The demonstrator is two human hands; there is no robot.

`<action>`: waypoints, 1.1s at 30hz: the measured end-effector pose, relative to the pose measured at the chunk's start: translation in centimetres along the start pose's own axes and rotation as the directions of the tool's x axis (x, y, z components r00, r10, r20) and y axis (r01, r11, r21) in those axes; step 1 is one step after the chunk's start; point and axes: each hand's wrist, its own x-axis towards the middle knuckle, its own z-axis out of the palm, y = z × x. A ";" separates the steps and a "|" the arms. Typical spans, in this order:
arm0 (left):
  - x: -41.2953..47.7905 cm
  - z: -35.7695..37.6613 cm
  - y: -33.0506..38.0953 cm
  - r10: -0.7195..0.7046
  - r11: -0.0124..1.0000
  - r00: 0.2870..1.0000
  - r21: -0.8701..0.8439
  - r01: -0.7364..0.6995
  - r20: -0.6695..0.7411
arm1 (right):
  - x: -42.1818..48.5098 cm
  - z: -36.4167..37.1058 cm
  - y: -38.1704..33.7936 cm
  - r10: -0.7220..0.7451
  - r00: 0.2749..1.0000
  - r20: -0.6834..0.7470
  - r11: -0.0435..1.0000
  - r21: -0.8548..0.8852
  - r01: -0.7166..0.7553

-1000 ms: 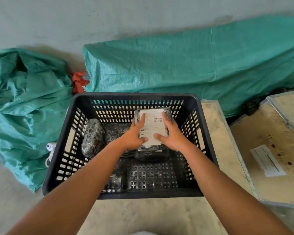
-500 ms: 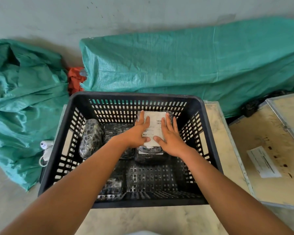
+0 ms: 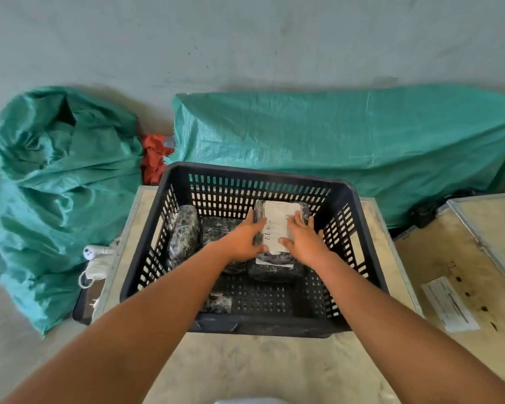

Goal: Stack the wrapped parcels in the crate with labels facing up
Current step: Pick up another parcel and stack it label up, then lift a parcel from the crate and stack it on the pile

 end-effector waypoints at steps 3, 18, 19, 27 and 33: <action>-2.2 -2.2 -0.1 -0.029 1.000 0.999 -0.009 0.029 -0.044 | -0.7 0.2 -0.4 -0.014 0.997 -0.074 1.000 0.018 0.015; -12.4 -11.4 -8.8 -0.132 0.986 0.899 0.039 0.163 -0.418 | 3.0 7.1 -14.1 -0.323 0.942 0.092 0.946 0.010 0.323; -12.5 -11.3 -9.3 -0.169 0.984 0.892 -0.015 0.179 -0.419 | 3.7 7.6 -14.2 -0.267 0.954 0.135 0.962 -0.014 0.272; -11.7 -11.0 -10.5 -0.220 0.950 0.876 -0.300 0.092 -0.428 | 5.6 12.8 -13.0 -0.099 0.968 0.232 0.940 -0.298 0.167; -11.7 -11.1 -10.5 -0.219 0.937 0.881 -0.343 0.069 -0.419 | 6.4 12.5 -13.8 -0.073 0.975 0.210 0.949 -0.286 0.132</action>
